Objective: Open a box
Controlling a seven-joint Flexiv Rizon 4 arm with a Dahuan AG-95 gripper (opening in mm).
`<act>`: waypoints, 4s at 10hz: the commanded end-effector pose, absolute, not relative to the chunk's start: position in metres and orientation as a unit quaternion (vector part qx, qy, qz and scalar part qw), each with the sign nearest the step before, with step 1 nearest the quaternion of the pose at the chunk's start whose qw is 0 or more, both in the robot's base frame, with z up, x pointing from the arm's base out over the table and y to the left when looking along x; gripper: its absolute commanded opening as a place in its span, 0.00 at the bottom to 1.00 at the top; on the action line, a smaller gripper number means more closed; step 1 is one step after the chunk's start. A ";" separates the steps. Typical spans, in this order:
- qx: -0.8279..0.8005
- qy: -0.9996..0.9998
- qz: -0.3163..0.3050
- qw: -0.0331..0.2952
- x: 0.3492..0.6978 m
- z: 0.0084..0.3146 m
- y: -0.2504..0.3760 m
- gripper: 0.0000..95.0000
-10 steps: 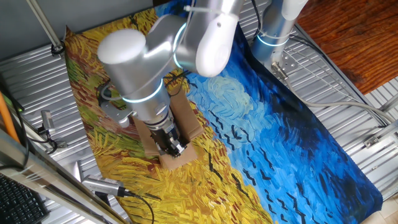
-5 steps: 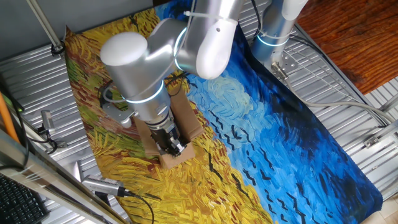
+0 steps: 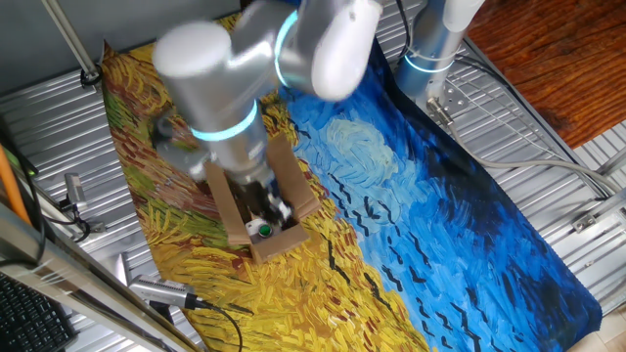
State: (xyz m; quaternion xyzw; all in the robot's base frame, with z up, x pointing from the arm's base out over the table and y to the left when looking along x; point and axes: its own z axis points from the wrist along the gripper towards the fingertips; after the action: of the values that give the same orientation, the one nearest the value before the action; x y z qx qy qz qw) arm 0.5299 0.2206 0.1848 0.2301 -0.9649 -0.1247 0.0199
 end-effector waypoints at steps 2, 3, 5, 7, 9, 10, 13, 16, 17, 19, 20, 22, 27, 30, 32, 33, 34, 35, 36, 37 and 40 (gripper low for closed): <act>0.270 -0.956 -0.114 0.018 0.527 0.179 0.179 0.00; 0.291 -0.950 -0.113 0.016 0.528 0.172 0.160 0.00; 0.332 -0.936 -0.112 0.011 0.531 0.164 0.127 0.00; 0.365 -0.925 -0.105 0.008 0.530 0.163 0.112 0.00; 0.347 -0.933 -0.096 0.013 0.530 0.163 0.112 0.00; 0.320 -0.943 -0.093 0.013 0.530 0.163 0.112 0.00; 0.283 -0.955 -0.084 0.013 0.530 0.163 0.112 0.00; 0.290 -0.953 -0.082 0.016 0.529 0.172 0.101 0.00; 0.301 -0.951 -0.074 0.020 0.529 0.181 0.087 0.00; 0.320 -0.945 -0.067 0.022 0.531 0.186 0.063 0.00; 0.350 -0.934 -0.067 0.023 0.539 0.185 0.031 0.00; 0.391 -0.918 -0.070 0.023 0.552 0.180 -0.007 0.00; 0.385 -0.920 -0.068 0.018 0.552 0.175 -0.021 0.00; 0.308 -0.950 -0.046 0.024 0.554 0.169 -0.019 0.00; 0.311 -0.949 -0.049 0.030 0.566 0.160 -0.036 0.00; 0.339 -0.939 -0.051 0.027 0.582 0.150 -0.065 0.00; 0.352 -0.934 -0.052 0.026 0.590 0.143 -0.082 0.00; 0.365 -0.929 -0.051 0.025 0.597 0.135 -0.098 0.00; 0.374 -0.926 -0.049 0.025 0.599 0.128 -0.109 0.00; 0.385 -0.921 -0.049 0.024 0.599 0.123 -0.114 0.00; 0.351 -0.935 -0.041 0.029 0.598 0.122 -0.114 0.00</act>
State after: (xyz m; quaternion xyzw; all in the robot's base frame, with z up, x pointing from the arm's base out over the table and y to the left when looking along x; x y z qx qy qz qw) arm 0.5985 -0.1133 0.1230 0.3649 -0.9295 -0.0444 0.0301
